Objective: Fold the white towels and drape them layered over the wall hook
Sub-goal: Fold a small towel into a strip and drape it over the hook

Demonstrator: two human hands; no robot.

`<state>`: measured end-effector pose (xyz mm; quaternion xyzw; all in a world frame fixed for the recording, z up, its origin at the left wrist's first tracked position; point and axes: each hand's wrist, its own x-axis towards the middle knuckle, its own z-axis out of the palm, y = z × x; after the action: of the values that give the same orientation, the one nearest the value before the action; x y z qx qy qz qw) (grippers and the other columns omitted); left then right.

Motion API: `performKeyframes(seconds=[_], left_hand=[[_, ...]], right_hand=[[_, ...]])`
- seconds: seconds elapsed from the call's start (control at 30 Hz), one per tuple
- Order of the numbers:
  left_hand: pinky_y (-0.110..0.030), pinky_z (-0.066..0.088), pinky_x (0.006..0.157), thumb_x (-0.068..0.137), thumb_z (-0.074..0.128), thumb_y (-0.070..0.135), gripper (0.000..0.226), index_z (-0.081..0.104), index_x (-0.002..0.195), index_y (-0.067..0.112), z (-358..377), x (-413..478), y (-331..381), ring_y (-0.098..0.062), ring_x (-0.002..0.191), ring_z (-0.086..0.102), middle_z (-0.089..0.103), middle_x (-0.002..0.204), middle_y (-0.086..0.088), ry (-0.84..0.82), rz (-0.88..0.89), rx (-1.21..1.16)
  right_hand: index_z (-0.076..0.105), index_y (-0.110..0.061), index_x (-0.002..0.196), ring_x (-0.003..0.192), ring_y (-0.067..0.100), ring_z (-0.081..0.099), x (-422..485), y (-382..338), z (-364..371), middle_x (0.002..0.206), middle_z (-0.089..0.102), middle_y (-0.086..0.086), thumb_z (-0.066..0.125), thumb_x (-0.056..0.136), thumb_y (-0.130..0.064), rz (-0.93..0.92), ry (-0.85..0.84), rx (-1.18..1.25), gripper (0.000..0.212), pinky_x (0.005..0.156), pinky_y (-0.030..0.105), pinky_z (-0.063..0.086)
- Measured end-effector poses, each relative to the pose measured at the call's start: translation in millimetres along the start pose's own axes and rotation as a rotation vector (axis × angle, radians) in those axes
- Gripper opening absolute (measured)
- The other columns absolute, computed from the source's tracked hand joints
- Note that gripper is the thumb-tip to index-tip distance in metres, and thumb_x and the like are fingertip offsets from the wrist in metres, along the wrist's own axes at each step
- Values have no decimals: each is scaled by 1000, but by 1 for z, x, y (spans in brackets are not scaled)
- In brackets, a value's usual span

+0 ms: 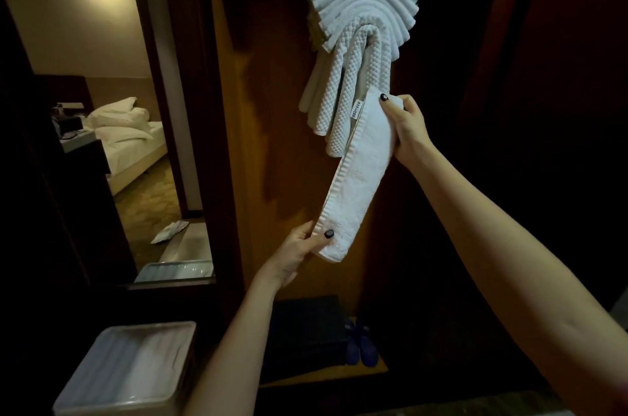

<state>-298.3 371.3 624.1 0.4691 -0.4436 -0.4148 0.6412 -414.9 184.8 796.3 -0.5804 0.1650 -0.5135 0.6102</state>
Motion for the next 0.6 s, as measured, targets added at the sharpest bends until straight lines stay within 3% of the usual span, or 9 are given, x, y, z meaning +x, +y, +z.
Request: performKeyframes(seconds=[0.2, 0.33, 0.47, 0.6], left_hand=[[-21, 54, 77, 77, 69, 21, 31, 67, 108, 15, 3, 0, -10, -13, 96, 70, 75, 102, 2, -7, -48, -7], [-18, 52, 75, 82, 66, 22, 24, 69, 105, 14, -4, 0, -13, -11, 96, 69, 75, 101, 2, 105, 37, 6], [-18, 53, 73, 93, 60, 12, 16, 66, 108, 13, -10, 4, -16, -8, 94, 69, 75, 100, 5, 173, 111, 16], [-17, 52, 61, 90, 65, 9, 7, 61, 85, 13, -15, 8, -13, -5, 78, 68, 72, 82, 8, 201, 152, 80]], right_hand=[[48, -15, 83, 66, 4, 66, -1, 1, 2, 77, 66, -6, 68, 91, -16, 5, -49, -34, 21, 58, 24, 54], [46, -15, 79, 71, 10, 63, 1, 3, -7, 82, 61, 0, 68, 91, -15, -43, 14, -99, 25, 66, 31, 54], [43, -15, 75, 76, 17, 57, 0, 10, -23, 82, 55, 5, 67, 91, -14, -69, 75, -192, 29, 70, 38, 47], [42, -16, 76, 86, 26, 54, 2, 12, -50, 85, 53, 8, 67, 91, -16, -73, 55, -351, 29, 73, 43, 46]])
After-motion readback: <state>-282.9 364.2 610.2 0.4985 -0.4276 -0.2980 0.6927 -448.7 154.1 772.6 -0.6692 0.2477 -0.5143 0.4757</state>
